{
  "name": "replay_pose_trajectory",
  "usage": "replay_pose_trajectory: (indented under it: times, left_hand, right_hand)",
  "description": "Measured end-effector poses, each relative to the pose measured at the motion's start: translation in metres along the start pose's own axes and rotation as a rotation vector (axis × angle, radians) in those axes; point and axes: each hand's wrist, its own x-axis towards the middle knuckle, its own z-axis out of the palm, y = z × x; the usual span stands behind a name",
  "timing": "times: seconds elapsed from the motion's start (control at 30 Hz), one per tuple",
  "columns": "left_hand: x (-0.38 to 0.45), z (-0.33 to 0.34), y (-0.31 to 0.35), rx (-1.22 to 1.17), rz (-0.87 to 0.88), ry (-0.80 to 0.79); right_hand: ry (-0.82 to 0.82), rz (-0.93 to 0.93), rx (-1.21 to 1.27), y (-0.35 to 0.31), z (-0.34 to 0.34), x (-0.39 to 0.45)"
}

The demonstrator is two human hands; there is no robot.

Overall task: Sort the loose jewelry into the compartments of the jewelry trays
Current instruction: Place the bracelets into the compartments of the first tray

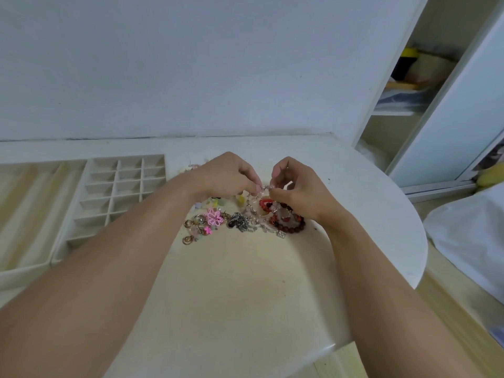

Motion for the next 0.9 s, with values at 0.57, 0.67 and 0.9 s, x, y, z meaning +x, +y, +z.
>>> replay_pose_trajectory:
  times: [0.57,0.67,0.9]
  left_hand:
    - [0.003,0.000,0.002,-0.225,-0.077,-0.008]
    - [0.004,0.000,0.002,-0.228,-0.077,0.019]
    - [0.000,-0.002,0.007,-0.234,-0.017,0.147]
  right_hand:
    - [0.080,-0.085,0.037,-0.002,0.001,0.001]
    - [0.102,-0.091,0.016,-0.003,0.001,0.000]
    - [0.146,-0.088,0.204,-0.014,-0.003,-0.001]
